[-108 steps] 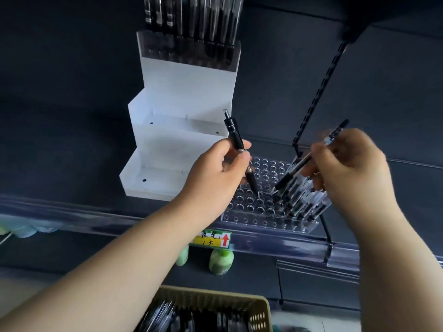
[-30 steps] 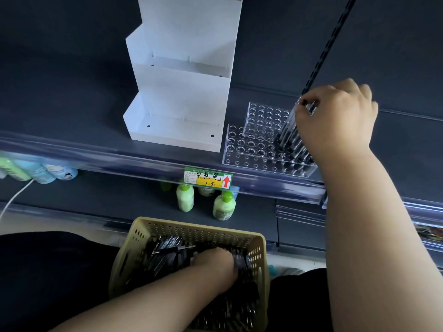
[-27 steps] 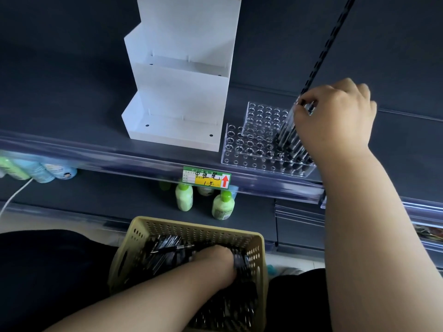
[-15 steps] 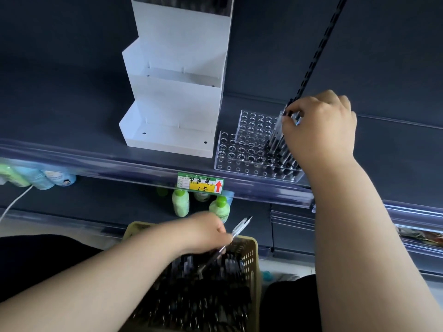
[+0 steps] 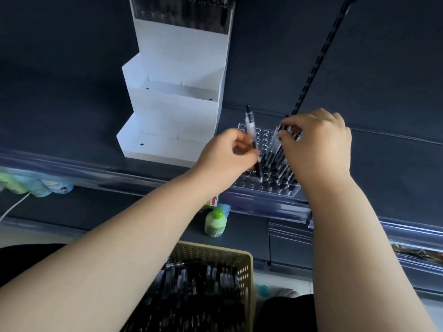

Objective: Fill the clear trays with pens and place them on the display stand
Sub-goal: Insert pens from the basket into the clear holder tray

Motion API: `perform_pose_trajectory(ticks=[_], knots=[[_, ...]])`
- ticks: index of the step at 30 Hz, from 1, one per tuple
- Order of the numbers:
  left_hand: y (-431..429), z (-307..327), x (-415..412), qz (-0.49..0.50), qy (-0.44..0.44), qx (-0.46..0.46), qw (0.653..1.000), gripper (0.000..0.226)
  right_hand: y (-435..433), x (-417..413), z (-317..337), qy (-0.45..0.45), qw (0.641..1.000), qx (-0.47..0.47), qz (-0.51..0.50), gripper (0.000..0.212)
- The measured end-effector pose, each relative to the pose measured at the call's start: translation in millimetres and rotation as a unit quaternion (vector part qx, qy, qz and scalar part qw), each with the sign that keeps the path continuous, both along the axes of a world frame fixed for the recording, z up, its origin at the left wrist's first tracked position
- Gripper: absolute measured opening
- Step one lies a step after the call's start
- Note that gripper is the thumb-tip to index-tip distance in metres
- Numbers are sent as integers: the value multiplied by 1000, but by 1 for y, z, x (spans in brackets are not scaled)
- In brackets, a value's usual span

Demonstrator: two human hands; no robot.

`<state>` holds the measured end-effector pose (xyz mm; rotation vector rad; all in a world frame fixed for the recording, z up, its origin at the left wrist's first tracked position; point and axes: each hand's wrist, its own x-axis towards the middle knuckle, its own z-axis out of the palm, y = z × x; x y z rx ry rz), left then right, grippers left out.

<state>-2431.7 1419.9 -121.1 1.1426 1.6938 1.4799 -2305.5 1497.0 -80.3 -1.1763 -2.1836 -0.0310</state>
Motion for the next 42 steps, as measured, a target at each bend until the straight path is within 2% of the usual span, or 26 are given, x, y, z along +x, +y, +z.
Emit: perform_pose_trajectory(ticks=[5,14,22,38,42], knots=[[22,5,10,14,111,31,993,19,4,2,-1,21,999,0,25,18],[28,1,11,-18,143,50,988,17,6,7,-1,26,999,1,39,19],[29,-23,12,-57,266,-25,962,13,4,10,0,28,999,-13,43,25],[29,-24,12,-58,294,-57,952,19,2,7,2,56,996,-14,72,28],[25,-27,11,-40,264,-62,962,22,0,9,3,79,994,14,77,26]])
